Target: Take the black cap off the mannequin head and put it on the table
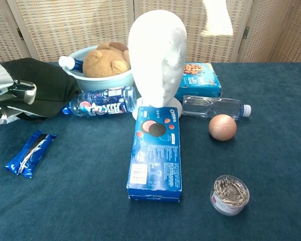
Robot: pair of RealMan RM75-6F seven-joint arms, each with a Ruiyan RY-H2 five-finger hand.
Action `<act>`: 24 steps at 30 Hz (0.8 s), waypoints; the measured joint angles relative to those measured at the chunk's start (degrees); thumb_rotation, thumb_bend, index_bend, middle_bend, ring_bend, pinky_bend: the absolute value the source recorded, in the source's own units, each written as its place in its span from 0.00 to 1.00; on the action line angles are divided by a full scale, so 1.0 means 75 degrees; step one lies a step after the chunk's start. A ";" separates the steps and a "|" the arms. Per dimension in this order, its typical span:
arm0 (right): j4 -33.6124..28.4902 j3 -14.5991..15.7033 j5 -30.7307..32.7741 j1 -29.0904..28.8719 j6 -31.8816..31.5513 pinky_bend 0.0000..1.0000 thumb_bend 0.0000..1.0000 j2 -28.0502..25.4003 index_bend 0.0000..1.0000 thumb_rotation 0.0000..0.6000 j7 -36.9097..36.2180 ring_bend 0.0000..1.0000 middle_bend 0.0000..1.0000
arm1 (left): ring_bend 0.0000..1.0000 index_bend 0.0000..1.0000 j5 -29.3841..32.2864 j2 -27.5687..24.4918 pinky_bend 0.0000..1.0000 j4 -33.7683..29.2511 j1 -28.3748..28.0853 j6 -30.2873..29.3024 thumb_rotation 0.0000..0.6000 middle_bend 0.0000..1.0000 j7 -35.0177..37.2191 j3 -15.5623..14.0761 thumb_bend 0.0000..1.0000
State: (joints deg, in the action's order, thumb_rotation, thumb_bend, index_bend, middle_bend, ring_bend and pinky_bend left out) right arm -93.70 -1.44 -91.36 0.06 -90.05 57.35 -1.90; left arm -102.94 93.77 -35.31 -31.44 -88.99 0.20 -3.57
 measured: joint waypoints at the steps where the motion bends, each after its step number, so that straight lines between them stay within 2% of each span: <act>1: 0.0007 0.0001 0.0005 0.0004 -0.0003 0.20 0.25 0.0003 0.24 1.00 -0.0005 0.17 0.24 | 1.00 0.41 0.0040 -0.0019 1.00 -0.0121 0.0014 0.0074 1.00 0.99 -0.0073 0.0000 0.34; 7: 0.0040 0.0003 0.0021 0.0012 -0.0002 0.20 0.25 0.0019 0.24 1.00 -0.0034 0.17 0.24 | 0.99 0.16 0.0431 -0.0373 1.00 -0.1489 0.0152 0.0696 1.00 0.91 -0.1012 0.0046 0.22; 11: 0.0062 0.0002 0.0018 0.0014 -0.0010 0.20 0.25 0.0031 0.24 1.00 -0.0051 0.17 0.24 | 0.98 0.01 0.0853 -0.0829 1.00 -0.2901 0.0301 0.1174 1.00 0.86 -0.2038 0.0114 0.18; 17: 0.0090 0.0003 0.0006 0.0007 -0.0006 0.20 0.25 0.0052 0.24 1.00 -0.0079 0.17 0.24 | 0.93 0.00 0.1671 -0.1610 1.00 -0.4932 0.0621 0.1713 1.00 0.80 -0.3684 0.0229 0.15; 24: 0.0125 -0.0003 0.0022 -0.0001 0.0010 0.20 0.25 0.0070 0.24 1.00 -0.0106 0.17 0.24 | 0.72 0.00 0.2692 -0.2466 1.00 -0.6724 0.1062 0.1999 1.00 0.64 -0.5255 0.0333 0.12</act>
State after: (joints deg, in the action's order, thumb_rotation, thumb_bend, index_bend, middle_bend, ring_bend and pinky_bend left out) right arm -92.76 -1.46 -91.19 0.05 -89.98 57.87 -2.70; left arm -82.75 75.27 -85.74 -23.47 -73.99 -39.22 -1.07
